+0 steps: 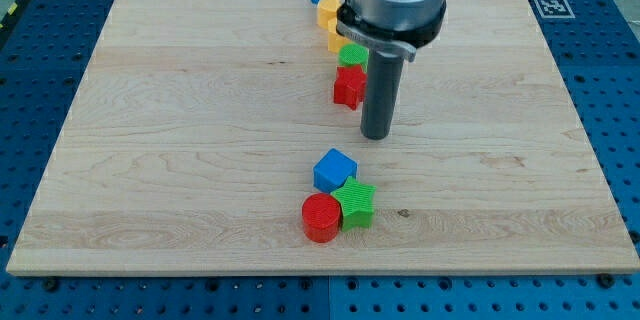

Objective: Push the red star into the green circle

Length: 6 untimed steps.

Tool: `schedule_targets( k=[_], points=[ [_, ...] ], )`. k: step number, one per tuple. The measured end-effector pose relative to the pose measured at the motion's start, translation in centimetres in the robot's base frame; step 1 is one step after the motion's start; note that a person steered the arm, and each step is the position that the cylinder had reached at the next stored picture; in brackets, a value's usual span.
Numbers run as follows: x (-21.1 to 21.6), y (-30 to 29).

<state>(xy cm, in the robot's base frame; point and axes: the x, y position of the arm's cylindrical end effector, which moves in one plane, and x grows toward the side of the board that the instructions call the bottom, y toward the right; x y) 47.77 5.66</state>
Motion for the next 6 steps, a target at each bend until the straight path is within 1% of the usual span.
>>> schedule_targets(
  k=[1,2,3,4,5,6],
  points=[
    [-1.5,-2.5],
    [-2.1,-8.6],
    [0.3,-13.3],
    [6.9,-13.8],
    [8.5,-12.1],
    [8.3,-10.4]
  ],
)
